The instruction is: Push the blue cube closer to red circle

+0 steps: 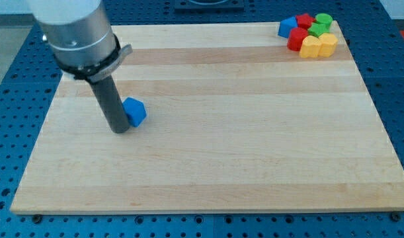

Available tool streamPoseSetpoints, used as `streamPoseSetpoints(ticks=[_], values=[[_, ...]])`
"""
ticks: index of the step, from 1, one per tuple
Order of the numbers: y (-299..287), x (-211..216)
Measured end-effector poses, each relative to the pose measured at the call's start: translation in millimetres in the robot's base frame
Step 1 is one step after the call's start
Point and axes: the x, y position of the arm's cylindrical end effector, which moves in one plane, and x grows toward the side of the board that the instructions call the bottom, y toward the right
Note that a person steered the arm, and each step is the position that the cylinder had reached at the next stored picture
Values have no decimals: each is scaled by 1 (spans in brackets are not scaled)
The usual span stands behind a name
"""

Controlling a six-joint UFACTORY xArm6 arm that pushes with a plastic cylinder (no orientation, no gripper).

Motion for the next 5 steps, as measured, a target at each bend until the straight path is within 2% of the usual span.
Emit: streamPoseSetpoints(ticks=[3, 4, 5], values=[[18, -82], [5, -87], [-24, -73]])
